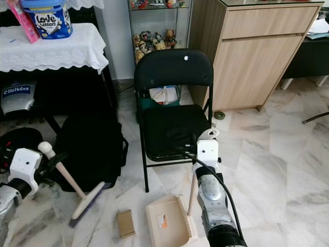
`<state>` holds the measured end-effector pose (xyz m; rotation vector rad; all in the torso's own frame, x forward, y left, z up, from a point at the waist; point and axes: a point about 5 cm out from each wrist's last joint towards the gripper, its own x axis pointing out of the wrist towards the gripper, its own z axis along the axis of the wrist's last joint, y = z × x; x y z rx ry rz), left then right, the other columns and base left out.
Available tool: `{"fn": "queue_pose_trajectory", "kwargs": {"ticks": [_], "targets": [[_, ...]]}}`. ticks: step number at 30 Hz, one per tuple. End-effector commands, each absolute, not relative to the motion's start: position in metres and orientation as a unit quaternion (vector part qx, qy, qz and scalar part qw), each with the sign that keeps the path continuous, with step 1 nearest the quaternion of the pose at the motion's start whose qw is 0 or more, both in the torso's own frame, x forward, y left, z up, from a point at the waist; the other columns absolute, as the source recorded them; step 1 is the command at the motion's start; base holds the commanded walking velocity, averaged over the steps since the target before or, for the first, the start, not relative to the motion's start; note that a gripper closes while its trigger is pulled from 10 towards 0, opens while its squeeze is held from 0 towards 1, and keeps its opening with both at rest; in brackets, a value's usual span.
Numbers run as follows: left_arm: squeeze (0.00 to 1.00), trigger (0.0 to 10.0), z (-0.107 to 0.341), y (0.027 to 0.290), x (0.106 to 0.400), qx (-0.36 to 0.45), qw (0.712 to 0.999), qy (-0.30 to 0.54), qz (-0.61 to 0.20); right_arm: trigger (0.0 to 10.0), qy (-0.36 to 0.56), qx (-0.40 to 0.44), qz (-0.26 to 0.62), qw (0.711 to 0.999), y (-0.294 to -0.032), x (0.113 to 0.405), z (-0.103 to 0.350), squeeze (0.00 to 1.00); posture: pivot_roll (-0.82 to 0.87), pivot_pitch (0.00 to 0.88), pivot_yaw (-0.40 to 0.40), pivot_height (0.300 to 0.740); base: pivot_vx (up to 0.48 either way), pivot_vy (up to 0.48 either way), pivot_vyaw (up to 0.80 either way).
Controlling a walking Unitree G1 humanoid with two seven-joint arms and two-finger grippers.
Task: Sweep floor
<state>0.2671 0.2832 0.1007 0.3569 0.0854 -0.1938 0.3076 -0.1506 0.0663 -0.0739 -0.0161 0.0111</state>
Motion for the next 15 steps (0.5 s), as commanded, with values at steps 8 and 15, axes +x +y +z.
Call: {"fn": "queue_pose_trajectory", "kwargs": {"ticks": [8, 15], "targets": [[0.00, 10.0, 0.123, 0.289, 0.279, 0.237, 0.970, 0.014, -0.060, 10.0, -0.025, -0.033, 0.003, 0.999, -0.151, 0.312, 0.074, 0.00, -0.07, 0.037, -0.001, 0.740, 0.000, 0.000, 0.00], [0.00, 10.0, 0.127, 0.308, 0.285, 0.293, 0.955, 0.039, 0.028, 10.0, -0.023, -0.033, 0.006, 0.999, -0.150, 0.313, 0.074, 0.00, -0.06, 0.057, -0.005, 0.740, 0.000, 0.000, 0.00]]}}
